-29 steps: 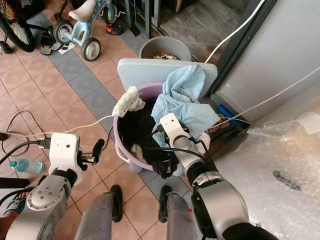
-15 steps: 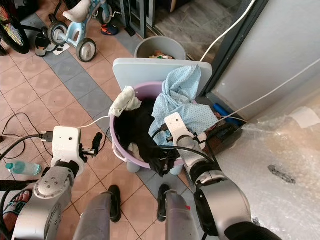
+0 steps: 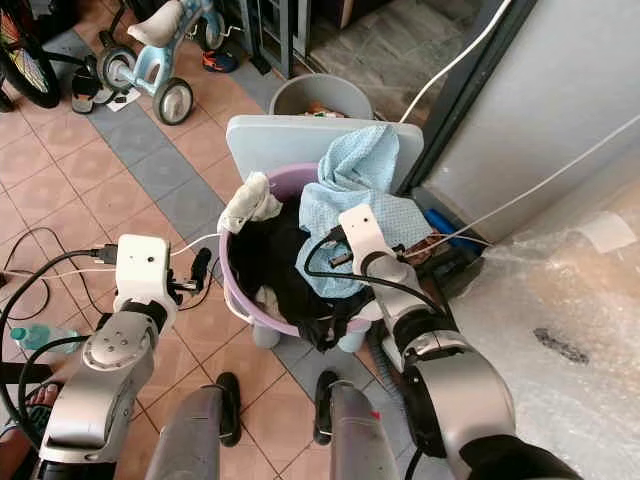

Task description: Clothes washing

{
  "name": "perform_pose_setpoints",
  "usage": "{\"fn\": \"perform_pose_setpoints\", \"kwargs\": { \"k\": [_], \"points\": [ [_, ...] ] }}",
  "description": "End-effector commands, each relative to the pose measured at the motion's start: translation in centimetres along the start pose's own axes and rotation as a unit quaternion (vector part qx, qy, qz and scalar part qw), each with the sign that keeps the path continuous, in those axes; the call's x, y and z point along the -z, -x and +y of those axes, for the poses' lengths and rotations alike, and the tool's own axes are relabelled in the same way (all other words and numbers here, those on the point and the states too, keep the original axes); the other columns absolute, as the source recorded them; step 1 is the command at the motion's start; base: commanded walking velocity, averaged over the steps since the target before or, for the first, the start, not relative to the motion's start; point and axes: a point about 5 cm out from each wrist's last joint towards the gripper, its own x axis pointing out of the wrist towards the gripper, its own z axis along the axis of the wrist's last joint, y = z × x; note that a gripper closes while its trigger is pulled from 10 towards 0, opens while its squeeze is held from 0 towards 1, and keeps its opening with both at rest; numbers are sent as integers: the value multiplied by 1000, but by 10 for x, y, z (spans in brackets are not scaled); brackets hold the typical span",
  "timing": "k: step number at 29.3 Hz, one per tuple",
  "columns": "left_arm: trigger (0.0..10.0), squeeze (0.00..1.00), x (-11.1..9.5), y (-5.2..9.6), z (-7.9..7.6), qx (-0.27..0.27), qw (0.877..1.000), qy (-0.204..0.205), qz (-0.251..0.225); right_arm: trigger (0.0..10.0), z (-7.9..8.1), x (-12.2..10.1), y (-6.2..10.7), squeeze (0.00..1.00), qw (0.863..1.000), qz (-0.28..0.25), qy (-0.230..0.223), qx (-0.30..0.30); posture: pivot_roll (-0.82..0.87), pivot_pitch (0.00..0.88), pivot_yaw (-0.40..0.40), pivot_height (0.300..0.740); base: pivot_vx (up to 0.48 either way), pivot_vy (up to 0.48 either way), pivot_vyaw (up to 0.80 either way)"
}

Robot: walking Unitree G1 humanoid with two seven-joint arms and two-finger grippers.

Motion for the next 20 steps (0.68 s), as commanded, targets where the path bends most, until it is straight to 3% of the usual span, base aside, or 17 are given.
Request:
{"fn": "perform_pose_setpoints", "kwargs": {
  "k": [1,6,10,12,14,16,20],
  "points": [
    [10000,0,6,-1,-5,12,1000,-2,8,0,-6,3,3,0,1000,-5,-20,2,64,183,-25,740,0,0,0],
    [10000,0,11,-7,-10,4,1000,23,5,0,-11,-5,12,0,996,-68,-61,16,13,122,-24,740,0,0,0],
    [10000,0,11,-14,-15,4,1000,19,2,0,-17,-19,35,0,983,-154,-88,56,3,110,-13,740,0,0,0],
    [10000,0,9,-15,-15,7,1000,21,-3,0,-17,-21,39,0,980,-166,-91,61,0,112,-9,740,0,0,0],
    [10000,0,4,-18,-15,12,999,29,-23,0,-21,-33,60,0,963,-222,-113,105,-15,99,8,740,0,0,0],
    [10000,0,1,-20,-15,17,999,29,-32,0,-19,-43,71,0,953,-257,-103,125,-24,97,16,740,0,0,0],
    [10000,0,2,-23,-22,21,999,32,-32,0,-5,-57,82,0,943,-282,-124,125,-35,89,38,740,0,0,0]
  ]
}}
